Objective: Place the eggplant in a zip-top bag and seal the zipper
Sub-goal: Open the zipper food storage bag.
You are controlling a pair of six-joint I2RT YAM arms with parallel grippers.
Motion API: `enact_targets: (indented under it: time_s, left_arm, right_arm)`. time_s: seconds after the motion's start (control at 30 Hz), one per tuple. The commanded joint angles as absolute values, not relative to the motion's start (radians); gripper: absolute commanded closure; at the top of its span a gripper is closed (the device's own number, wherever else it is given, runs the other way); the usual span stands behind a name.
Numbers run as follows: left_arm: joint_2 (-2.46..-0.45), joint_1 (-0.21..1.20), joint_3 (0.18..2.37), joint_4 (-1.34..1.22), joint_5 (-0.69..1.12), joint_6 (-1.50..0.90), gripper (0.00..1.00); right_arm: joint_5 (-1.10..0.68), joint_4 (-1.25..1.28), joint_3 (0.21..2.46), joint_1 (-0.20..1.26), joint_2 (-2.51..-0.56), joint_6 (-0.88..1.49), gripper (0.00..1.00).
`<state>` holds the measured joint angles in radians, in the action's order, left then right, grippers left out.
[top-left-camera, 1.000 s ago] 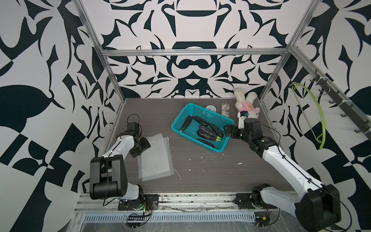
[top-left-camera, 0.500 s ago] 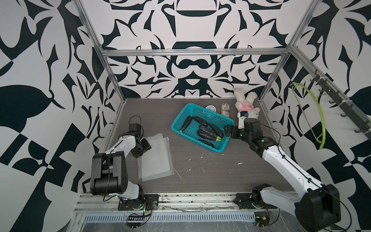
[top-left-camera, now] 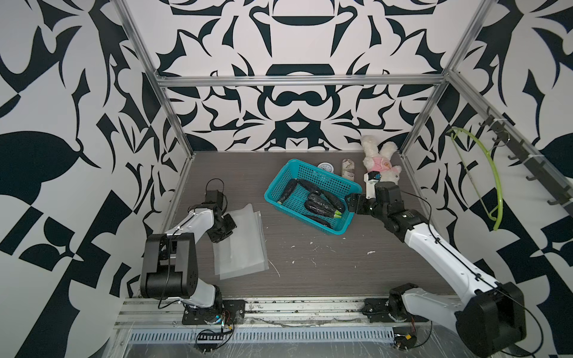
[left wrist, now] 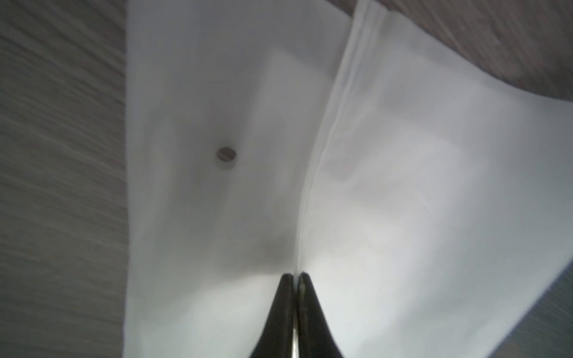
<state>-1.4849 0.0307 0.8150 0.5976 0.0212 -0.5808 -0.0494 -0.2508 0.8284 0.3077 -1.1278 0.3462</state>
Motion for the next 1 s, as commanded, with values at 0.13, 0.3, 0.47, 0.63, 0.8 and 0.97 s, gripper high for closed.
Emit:
enact_targets:
  time_s: [0.13,0.3,0.47,0.63,0.8,0.97]
  left_arm:
    - [-1.401,0.106,0.911,0.698,0.062,-0.646,1.00]
    - [-1.390,0.189,0.958,0.750,0.021,-0.679,1.00]
    - [-1.379,0.296,0.992,0.773,-0.034,-0.733,1.00]
    - [-1.357,0.366,1.011,0.781,-0.049,-0.779,1.00]
    - [-1.303,0.416,0.996,0.770,-0.054,-0.859,1.00]
    - [-1.230,0.448,0.967,0.731,-0.031,-0.926,1.00]
  right_arm:
    - [-0.069,-0.256,0.903,0.461,-1.122,0.344,0.19]
    - [-0.095,-0.190,0.943,0.625,-1.202,0.393,0.25]
    - [-0.104,-0.120,1.023,0.788,-1.351,0.432,0.23]
    - [-0.138,-0.023,1.082,0.876,-1.477,0.500,0.22]
    - [-0.180,0.072,1.111,0.925,-1.575,0.538,0.22]
    - [-0.264,0.219,1.101,0.937,-1.657,0.629,0.22]
